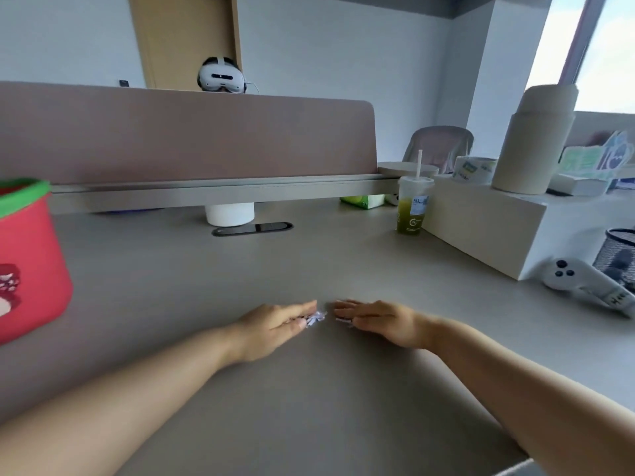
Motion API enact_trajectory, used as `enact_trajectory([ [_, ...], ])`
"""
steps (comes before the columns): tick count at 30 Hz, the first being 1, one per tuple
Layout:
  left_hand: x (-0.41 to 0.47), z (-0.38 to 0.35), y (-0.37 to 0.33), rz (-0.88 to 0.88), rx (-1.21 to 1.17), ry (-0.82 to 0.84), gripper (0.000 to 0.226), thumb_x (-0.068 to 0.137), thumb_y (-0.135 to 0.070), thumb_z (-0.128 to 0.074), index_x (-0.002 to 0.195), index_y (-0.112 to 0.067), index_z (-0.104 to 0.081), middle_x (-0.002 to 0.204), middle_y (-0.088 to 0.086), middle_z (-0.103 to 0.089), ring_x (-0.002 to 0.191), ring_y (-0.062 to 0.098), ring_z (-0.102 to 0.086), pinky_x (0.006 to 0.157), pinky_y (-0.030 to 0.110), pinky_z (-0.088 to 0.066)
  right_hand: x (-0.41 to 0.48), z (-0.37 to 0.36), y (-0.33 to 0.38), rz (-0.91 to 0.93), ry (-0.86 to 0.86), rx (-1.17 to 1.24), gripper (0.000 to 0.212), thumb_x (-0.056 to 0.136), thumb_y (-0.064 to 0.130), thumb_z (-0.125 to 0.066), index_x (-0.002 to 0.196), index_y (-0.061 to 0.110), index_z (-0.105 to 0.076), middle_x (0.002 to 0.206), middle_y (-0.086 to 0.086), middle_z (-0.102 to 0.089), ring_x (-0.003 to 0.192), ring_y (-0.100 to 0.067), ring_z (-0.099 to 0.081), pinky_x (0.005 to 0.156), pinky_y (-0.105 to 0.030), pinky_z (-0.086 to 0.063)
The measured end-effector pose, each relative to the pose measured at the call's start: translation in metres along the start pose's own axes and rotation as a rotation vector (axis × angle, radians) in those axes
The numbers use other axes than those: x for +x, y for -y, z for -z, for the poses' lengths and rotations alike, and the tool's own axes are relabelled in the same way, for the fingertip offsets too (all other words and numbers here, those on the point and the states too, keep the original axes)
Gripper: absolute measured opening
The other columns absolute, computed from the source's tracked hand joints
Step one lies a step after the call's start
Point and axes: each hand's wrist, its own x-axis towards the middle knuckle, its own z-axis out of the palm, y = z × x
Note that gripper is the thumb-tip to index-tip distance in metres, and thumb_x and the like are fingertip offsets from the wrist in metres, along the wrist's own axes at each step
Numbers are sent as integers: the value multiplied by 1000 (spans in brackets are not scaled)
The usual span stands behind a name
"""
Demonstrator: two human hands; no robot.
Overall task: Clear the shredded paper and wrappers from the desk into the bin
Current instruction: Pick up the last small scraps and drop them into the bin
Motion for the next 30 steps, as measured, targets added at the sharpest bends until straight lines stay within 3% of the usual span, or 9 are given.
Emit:
enact_trajectory([
  [2, -12, 1, -9, -27, 29, -31, 47, 96, -22, -42, 141, -20, -30, 147, -4, -39, 124, -2, -37, 91, 0, -24, -16, -2, 8, -24, -57, 137, 40, 93, 6, -44, 133, 8, -43, 147, -4, -37, 130, -8, -35, 92, 3, -28],
  [4, -21, 3, -14, -26, 77, -68, 54, 95, -26, -45, 144, -19, -24, 151, -2, -30, 130, 1, -31, 97, 4, -19, -30, -3, 11, -54, -162, 251, 40, 93, 5, -43, 133, 10, -43, 144, -3, -40, 123, -6, -41, 84, 5, -34],
  [8, -28, 2, -13, 200, 305, 23, 70, 94, -47, -31, 147, -15, 2, 158, -1, 6, 145, 10, 6, 117, 27, 0, -44, -1, 3, -134, -282, -73, 46, 95, 24, -43, 139, 15, -34, 152, -2, -28, 139, -12, -26, 107, -13, -15],
  [12, -28, -10, -22, 257, 456, 120, 72, 94, -54, -21, 147, -12, 5, 158, 3, 9, 145, 14, 9, 119, 39, 1, -39, -16, 3, -191, -133, -431, 72, 90, 54, -36, 146, 18, -9, 158, -1, -6, 145, -15, -4, 118, -31, -2],
  [17, -13, -15, -26, 197, 493, 147, 76, 92, -56, -23, 146, -14, 10, 158, 2, 12, 145, 13, 10, 119, 38, 3, -16, -27, 13, -118, -109, -506, 76, 88, 61, -27, 146, 21, 2, 158, 2, 2, 145, -11, 3, 117, -28, 1],
  [21, 8, -14, -27, 165, 421, 71, 65, 97, -45, -24, 147, -13, 1, 159, 2, 5, 146, 15, 5, 119, 35, -1, 0, -19, 18, -37, -202, -353, 69, 90, 48, -42, 146, 19, -12, 157, -1, -13, 144, -13, -14, 114, -21, -10],
  [24, 10, -12, -22, 153, 437, -82, 68, 92, -52, -35, 146, -17, -13, 154, 2, -14, 142, 22, -12, 116, 34, -15, -8, -1, 7, -29, -271, -330, 84, 73, 56, -63, 142, 28, -24, 151, 4, -28, 137, -17, -28, 112, -29, -25],
  [27, 7, -5, -18, 192, 508, -101, 76, 80, -67, -42, 141, -25, -25, 134, 6, -30, 128, 26, -35, 107, 36, -31, -12, 11, -6, -86, -243, -520, 91, 61, 70, -62, 137, 32, -31, 137, 4, -39, 128, -17, -37, 108, -35, -36],
  [30, 19, -3, -23, 200, 482, -66, 62, 83, -62, -43, 131, -23, -39, 126, 8, -38, 113, 30, -51, 93, 34, -41, 3, 7, -3, -40, -232, -473, 80, 63, 70, -59, 131, 32, -40, 122, 5, -44, 112, -16, -49, 97, -31, -44],
])
